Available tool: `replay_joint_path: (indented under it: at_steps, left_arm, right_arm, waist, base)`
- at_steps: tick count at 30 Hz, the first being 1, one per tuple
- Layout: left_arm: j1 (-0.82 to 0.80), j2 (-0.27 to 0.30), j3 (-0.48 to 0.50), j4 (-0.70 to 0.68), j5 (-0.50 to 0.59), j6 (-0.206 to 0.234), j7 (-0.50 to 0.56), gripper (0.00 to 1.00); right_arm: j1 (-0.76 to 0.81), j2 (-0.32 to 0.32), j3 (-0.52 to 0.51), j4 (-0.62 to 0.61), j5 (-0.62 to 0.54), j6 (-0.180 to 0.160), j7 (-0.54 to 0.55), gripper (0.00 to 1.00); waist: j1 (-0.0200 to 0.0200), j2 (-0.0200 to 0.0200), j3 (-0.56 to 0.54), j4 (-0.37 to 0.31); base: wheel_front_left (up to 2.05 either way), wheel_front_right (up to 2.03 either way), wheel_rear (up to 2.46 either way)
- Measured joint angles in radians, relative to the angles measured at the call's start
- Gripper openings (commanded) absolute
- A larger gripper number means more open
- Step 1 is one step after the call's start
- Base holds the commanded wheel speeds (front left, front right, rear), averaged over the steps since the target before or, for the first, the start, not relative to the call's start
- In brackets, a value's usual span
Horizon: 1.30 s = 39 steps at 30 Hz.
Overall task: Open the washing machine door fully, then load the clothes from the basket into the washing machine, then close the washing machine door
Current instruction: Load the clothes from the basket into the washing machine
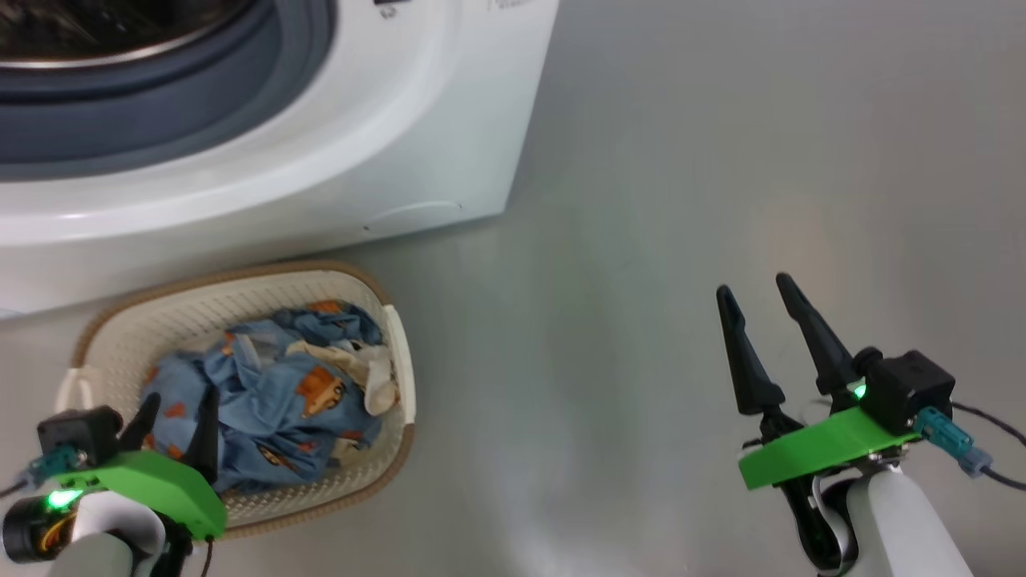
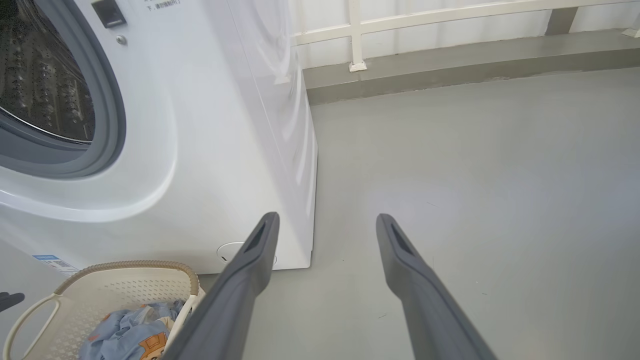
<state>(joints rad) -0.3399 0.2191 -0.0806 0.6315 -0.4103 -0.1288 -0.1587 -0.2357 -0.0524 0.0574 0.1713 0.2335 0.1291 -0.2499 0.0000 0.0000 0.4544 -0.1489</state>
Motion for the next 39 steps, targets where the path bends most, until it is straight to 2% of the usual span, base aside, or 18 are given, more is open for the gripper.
replay_joint_path:
  at_steps: [18,33,39]
  left_arm:
    - [-0.218,0.099,-0.146,0.248,-0.204,0.0,0.116,1.0]
    - [-0.379,0.174,-0.265,0.275,-0.376,0.0,0.174,1.0]
    - [-0.435,0.186,-0.308,0.283,-0.43,0.0,0.199,1.0]
  right_arm:
    - [-0.115,0.0,0.057,-0.051,0.018,0.0,-0.005,1.0]
    - [-0.149,0.0,0.062,-0.098,0.018,0.0,-0.007,1.0]
    - [-0.155,0.0,0.066,-0.11,0.017,0.0,-0.007,1.0]
  waist:
    - [0.0,0.0,0.231,-0.075]
    - [0.0,0.0,0.384,-0.112]
    - [0.0,0.0,0.437,-0.121]
  base:
    - [0.0,0.0,0.0]
    - [0.0,0.0,0.0]
    - [0.0,0.0,0.0]
